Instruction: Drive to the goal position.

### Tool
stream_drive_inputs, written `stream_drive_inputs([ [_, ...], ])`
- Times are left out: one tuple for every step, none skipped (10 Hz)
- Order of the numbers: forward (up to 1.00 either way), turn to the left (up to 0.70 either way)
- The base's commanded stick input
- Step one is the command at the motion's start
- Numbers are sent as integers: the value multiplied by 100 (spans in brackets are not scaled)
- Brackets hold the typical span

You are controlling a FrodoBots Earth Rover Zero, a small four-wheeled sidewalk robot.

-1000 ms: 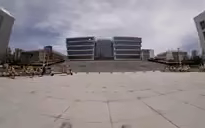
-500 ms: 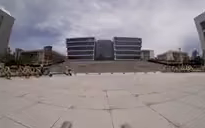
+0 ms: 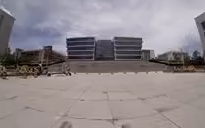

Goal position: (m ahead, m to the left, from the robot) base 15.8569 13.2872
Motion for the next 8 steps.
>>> stream_drive_inputs([
  [70,0],
  [70,0],
  [70,0],
  [70,0],
  [70,0],
  [70,0],
  [70,0],
  [70,0],
])
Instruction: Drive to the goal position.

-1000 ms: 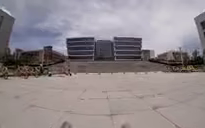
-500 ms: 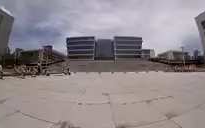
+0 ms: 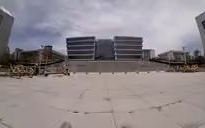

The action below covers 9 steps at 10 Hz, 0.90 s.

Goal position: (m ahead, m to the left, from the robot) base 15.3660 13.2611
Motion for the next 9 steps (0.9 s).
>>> stream_drive_inputs([
  [70,0],
  [70,0],
  [70,0],
  [70,0],
  [70,0],
  [70,0],
  [70,0],
  [70,0],
  [70,0],
])
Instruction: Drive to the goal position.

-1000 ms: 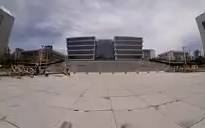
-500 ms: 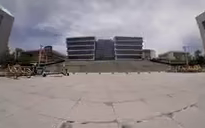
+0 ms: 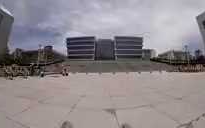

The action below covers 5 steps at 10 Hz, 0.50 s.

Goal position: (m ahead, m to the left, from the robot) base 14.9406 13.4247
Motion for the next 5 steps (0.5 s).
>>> stream_drive_inputs([
  [70,0],
  [70,0],
  [70,0],
  [70,0],
  [70,0],
])
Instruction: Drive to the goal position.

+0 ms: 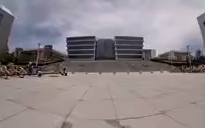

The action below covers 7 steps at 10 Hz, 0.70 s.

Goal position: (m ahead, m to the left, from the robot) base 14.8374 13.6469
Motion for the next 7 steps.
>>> stream_drive_inputs([
  [70,0],
  [70,-2],
  [70,-3],
  [70,-3],
  [70,0],
  [70,0],
  [70,0],
])
